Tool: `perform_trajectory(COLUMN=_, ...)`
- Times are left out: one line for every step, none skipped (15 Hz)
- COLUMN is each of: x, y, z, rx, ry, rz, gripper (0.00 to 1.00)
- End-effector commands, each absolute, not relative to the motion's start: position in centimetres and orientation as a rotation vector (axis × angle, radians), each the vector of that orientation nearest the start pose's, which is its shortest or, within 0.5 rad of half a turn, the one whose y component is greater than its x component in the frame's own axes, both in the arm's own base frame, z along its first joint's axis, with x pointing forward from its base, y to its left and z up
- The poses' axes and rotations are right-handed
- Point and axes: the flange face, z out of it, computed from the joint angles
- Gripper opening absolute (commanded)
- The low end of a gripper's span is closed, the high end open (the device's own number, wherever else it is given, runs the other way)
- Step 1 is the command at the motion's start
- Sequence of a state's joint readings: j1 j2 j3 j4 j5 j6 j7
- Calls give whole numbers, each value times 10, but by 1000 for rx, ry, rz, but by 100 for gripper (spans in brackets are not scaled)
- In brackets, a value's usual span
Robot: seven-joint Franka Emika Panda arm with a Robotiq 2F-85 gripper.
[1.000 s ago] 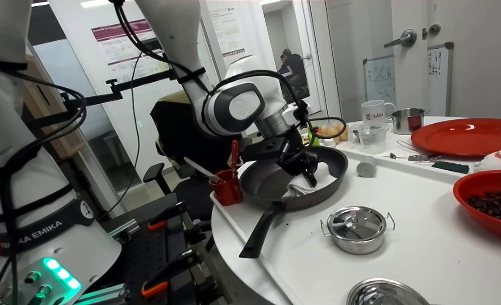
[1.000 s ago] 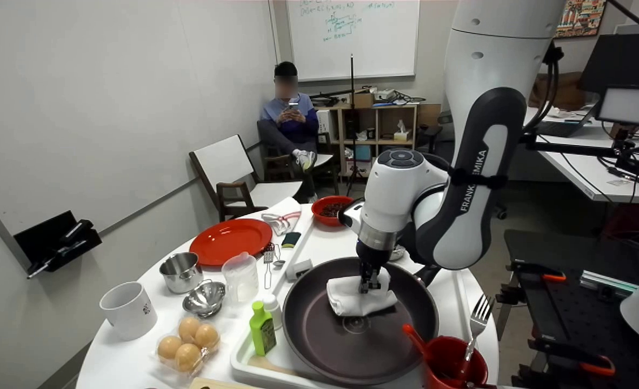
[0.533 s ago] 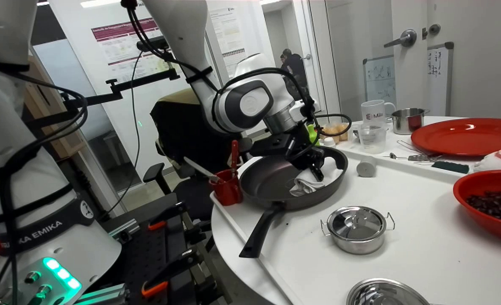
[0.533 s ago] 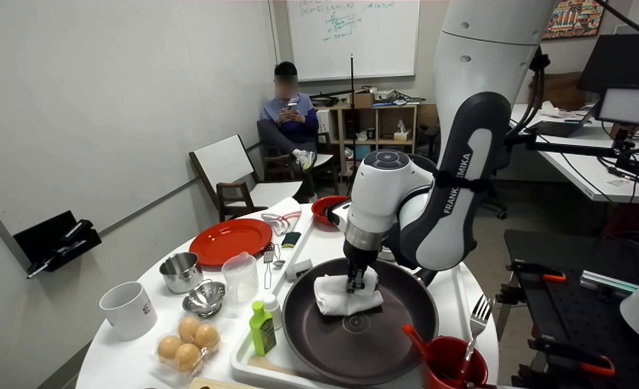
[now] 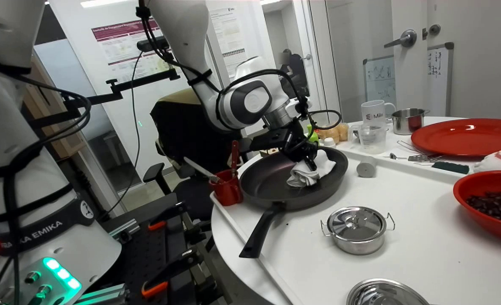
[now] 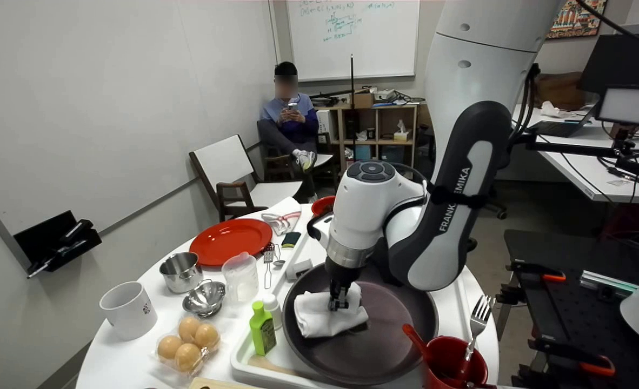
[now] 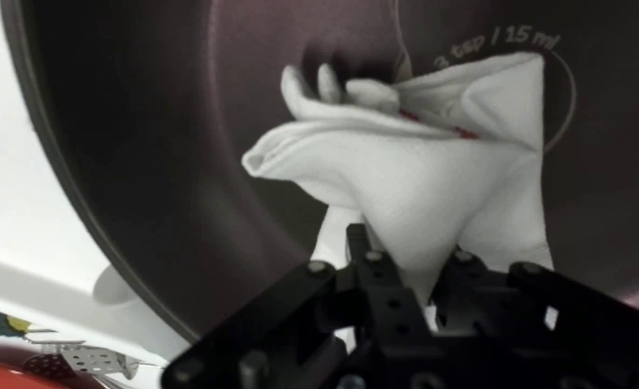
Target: Wipe the pan with the white towel
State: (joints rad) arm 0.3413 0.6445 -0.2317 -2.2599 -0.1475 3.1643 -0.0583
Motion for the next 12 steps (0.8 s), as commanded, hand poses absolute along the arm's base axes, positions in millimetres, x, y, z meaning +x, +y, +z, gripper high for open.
perform_trajectory(x=539, y=89, z=97, rx=-3189, ry=-655, rz=-419, gripper=8)
perform_trajectory(x=538, y=93, z=95, rx=-3184, ry=-671, rz=-417, gripper=8)
perform_trajectory(x=536, y=99, z=94, rx=-3177, ry=-694, rz=-415, gripper=8)
perform_trajectory(x=533, y=103, z=93, rx=-3171, ry=-712, rz=-412, gripper=8)
perform_trajectory(x=530, y=109, z=92, rx=-3163, ry=-735, rz=-406, gripper=8)
perform_trajectory(x=526, y=115, z=91, rx=-3154, ry=-758, rz=-400, gripper=8)
perform_trajectory(x=521, y=121, z=90, rx=-3143, ry=-788, rz=-393, gripper=8)
perform_trajectory(x=518, y=126, z=90, rx=-3135, ry=-810, rz=-387, gripper=8)
perform_trajectory(x=511, y=132, z=90, rx=-3121, ry=-843, rz=-376, gripper=8)
perform_trajectory(x=508, y=137, z=90, rx=-3113, ry=-867, rz=-371, gripper=8)
perform_trajectory(x=501, y=141, z=89, rx=-3098, ry=-897, rz=-358, gripper=8)
perform_trajectory(x=495, y=144, z=90, rx=-3087, ry=-924, rz=-350, gripper=8)
